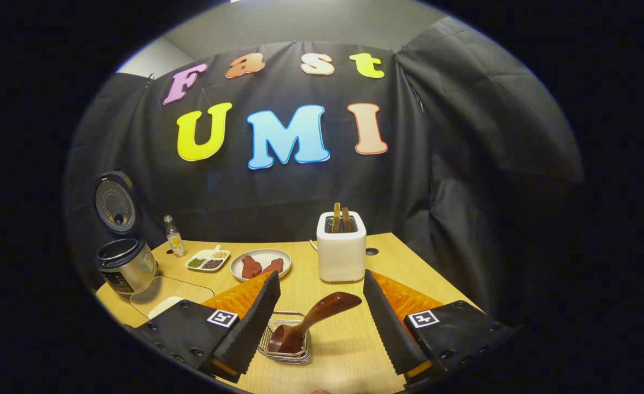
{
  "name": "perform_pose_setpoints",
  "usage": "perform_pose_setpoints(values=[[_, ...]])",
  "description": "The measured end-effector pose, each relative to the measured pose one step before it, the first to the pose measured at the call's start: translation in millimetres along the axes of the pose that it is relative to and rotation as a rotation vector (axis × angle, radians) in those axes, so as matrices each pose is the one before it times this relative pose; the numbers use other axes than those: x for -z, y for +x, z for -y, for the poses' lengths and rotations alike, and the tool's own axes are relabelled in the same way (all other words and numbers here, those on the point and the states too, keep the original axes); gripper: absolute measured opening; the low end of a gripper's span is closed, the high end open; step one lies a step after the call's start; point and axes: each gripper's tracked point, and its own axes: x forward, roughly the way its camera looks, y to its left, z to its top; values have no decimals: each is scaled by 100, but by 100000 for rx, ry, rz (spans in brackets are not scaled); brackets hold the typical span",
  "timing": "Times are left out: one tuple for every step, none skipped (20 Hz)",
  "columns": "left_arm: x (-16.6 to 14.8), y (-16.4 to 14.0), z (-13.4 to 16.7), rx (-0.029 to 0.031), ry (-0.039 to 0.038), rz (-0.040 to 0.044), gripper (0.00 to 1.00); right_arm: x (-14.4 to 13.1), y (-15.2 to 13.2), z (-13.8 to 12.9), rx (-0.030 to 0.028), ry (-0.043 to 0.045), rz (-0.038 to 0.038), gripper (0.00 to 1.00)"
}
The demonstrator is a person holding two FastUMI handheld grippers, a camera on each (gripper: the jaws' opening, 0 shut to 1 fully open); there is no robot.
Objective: Close the left gripper, press the button to open the rice cooker; take a wooden spoon from the chopstick holder with the right hand, scoop a spoonful of rice and pour it into the rice cooker, then put the wooden spoon back into the chopstick holder.
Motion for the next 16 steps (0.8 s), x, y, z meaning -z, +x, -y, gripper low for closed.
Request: perform_pose_setpoints(values=[[-220, -455, -199, -764, 895, -53, 87, 582, 529, 85, -139, 1087, -1606, 93], [-167, -455, -92, -779, 1083, 84, 87, 511, 353, 83, 492, 911, -1570, 95], [-329, -372, -77, -533, 901, 208, 87, 316, 559, 281, 367, 896, -668, 93], [-333, -343, -90, -468, 589, 328, 90, 738, 527, 64, -282, 2110, -2576, 97], [-352, -304, 48, -310, 322, 326, 89, 601, 277, 51, 99, 2416, -2071, 98], [-141, -382, 79, -312, 117, 198, 87, 720, 442, -38, -547, 1967, -2247, 98], [-65, -389, 42, -241, 68, -211, 87, 624, 445, -45, -518, 1229, -1970, 98], [-33, -198, 92, -220, 188, -140, 87, 661, 417, 91, -192, 1000, -1984, 98], [-188, -245, 82, -302, 340, 2, 87, 564, 482, -174, -1485, 1814, -2165, 88], [-110, -262, -32, -415, 366, 55, 87, 401, 212, -109, -725, 2396, -1996, 89], [-101, -205, 15, -261, 145, -193, 87, 176, 147, -122, -1239, 2990, -1293, 72], [-54, -342, 145, 87, -31, -70, 87, 114, 176, -447, -1815, 3361, -1192, 60], [-44, -118, 142, 188, -60, -45, 87, -84, -87, -559, -1769, 2109, -707, 49], [254, -79, 51, 330, -77, -72, 87, 203, 187, -351, -630, 2047, -1288, 40], [158, 53, 62, 601, -224, -255, 87, -3, -89, -625, -2261, 1676, -1508, 24], [254, 170, 32, 822, -553, -251, 87, -156, -31, -42, 869, 2300, -88, 27]])
